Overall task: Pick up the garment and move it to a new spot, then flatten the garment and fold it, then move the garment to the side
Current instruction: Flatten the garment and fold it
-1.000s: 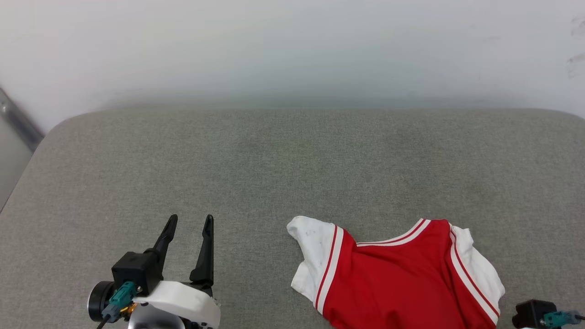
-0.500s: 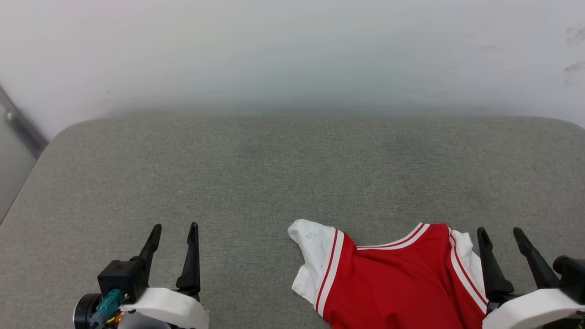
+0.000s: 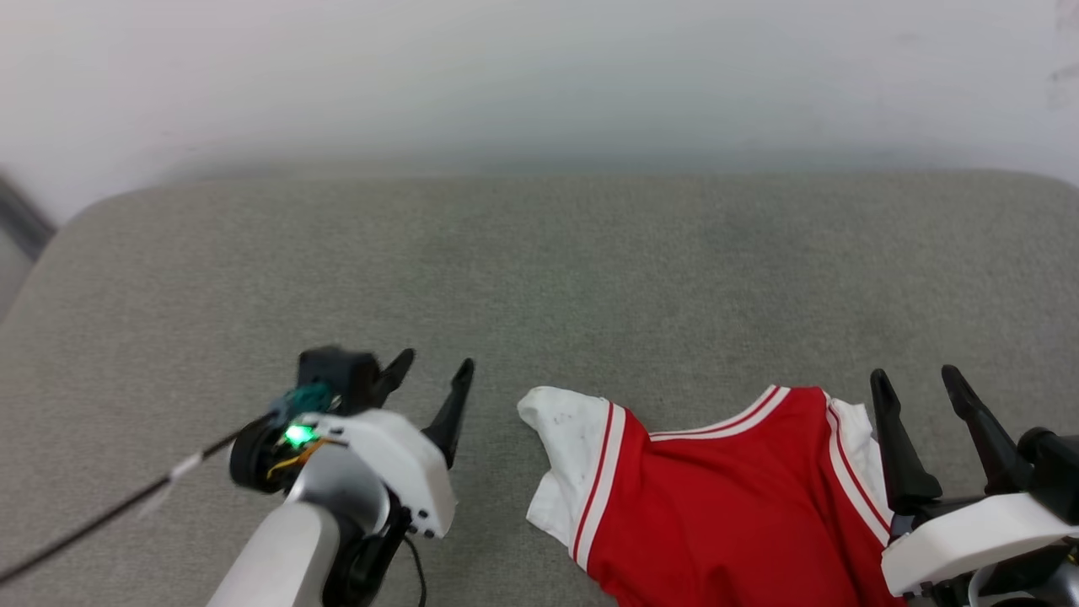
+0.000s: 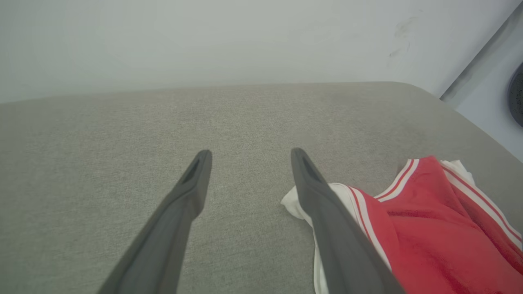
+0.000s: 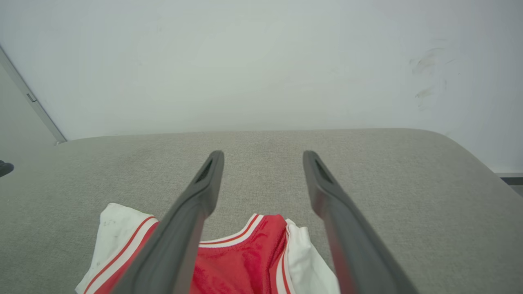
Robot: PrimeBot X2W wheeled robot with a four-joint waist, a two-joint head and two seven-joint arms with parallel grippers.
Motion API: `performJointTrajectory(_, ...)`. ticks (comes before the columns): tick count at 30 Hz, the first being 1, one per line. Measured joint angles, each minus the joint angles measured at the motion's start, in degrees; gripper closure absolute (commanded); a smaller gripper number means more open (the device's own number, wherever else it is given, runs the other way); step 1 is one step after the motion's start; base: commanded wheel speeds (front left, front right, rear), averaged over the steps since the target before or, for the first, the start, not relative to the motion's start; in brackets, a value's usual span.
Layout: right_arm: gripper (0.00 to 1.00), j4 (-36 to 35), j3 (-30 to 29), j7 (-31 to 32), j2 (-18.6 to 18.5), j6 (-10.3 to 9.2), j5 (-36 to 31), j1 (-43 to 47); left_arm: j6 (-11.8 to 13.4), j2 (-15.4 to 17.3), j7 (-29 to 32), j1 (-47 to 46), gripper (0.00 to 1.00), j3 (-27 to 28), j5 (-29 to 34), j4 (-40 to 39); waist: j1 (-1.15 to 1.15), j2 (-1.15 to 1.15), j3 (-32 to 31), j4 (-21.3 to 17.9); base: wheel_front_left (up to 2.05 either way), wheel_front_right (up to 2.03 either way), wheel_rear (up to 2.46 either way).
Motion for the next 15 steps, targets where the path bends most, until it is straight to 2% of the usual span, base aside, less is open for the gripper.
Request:
performJointTrajectory(7, 0.0, -0.49, 1.05, 0.65, 0.0, 0.0, 0.68, -1.51, -4.68, -1.19, 12.13, -8.97, 0.0, -4.08, -3.71, 7.75, 0.0, 0.0, 4.29, -2.9, 0.0, 0.0, 0.0)
performJointTrajectory(11, 0.0, 0.0, 1.12, 0.48, 0.0, 0.0, 1.36, -1.72, -6.37, -0.48, 18.5, -11.67, 0.0, -7.24, -4.47, 10.89, 0.0, 0.0, 6.38, -4.73, 0.0, 0.0, 0.0)
performJointTrajectory(15, 0.0, 0.43, 1.55, 0.3, 0.01, 0.0, 2.13, -2.24, -6.87, 0.83, 23.9, -12.86, 0.0, -8.93, -5.41, 13.97, 0.0, 0.0, 8.09, -6.32, 0.0, 0.0, 0.0)
